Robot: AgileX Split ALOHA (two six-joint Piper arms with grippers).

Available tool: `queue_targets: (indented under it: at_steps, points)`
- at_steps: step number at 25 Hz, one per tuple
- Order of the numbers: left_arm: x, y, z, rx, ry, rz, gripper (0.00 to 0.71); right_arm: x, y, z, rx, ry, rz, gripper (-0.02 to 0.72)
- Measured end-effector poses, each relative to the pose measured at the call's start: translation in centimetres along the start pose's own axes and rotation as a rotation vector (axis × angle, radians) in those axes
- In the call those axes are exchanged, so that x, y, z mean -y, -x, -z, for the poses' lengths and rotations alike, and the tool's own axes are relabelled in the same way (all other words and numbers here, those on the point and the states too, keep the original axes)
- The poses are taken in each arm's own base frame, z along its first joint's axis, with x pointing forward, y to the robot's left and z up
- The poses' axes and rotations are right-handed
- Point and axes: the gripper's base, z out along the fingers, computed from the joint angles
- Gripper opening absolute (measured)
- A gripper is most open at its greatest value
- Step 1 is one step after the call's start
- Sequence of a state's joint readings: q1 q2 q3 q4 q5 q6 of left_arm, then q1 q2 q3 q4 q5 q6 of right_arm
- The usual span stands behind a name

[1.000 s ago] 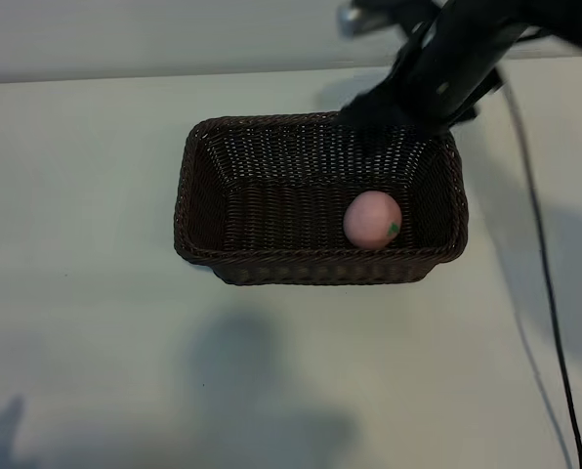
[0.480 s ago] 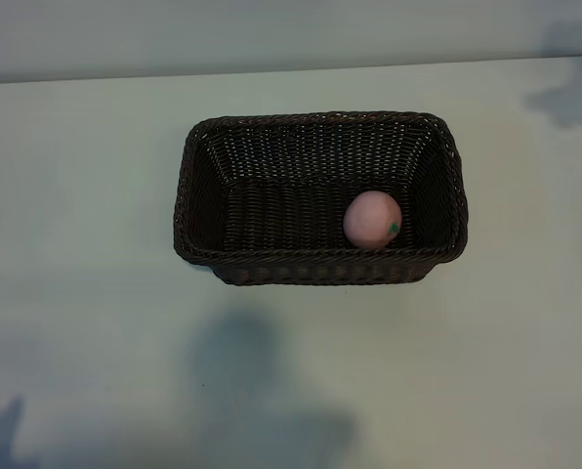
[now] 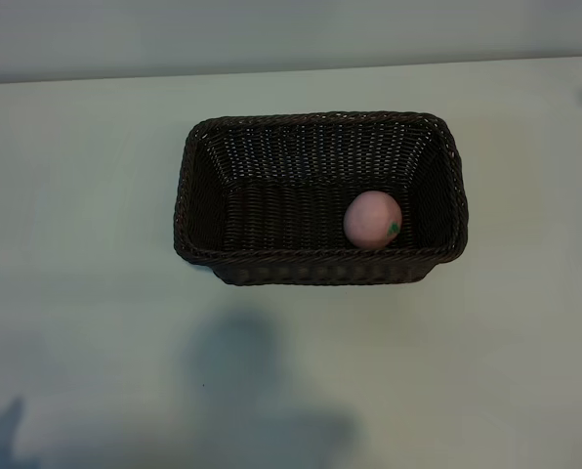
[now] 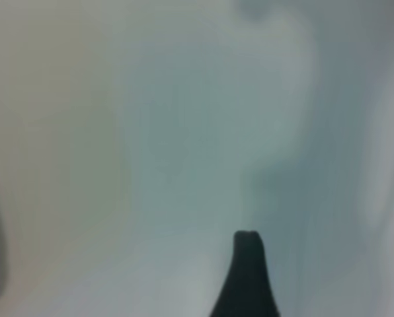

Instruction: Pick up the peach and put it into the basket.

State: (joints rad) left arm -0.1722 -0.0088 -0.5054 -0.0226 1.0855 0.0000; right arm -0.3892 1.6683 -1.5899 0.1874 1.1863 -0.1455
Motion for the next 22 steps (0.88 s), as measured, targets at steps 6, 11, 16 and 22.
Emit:
queue_targets:
  at_steps: [6, 11, 16, 22]
  points:
    - [0.0, 0.0, 0.0, 0.000, 0.000, 0.000, 0.593, -2.5, -3.8, 11.4, 0.263, 0.004, 0.044, 0.550]
    - [0.0, 0.0, 0.0, 0.000, 0.000, 0.000, 0.593, -4.4, -9.6, 18.6, 0.463, 0.012, 0.078, 0.549]
    - [0.0, 0.0, 0.0, 0.000, 0.000, 0.000, 0.593, -5.7, -17.4, 22.8, 0.624, 0.006, 0.110, 0.549]
    - [0.0, 0.0, 0.0, 0.000, 0.000, 0.000, 0.593, -6.3, -24.7, 23.0, 0.799, 0.009, 0.136, 0.549]
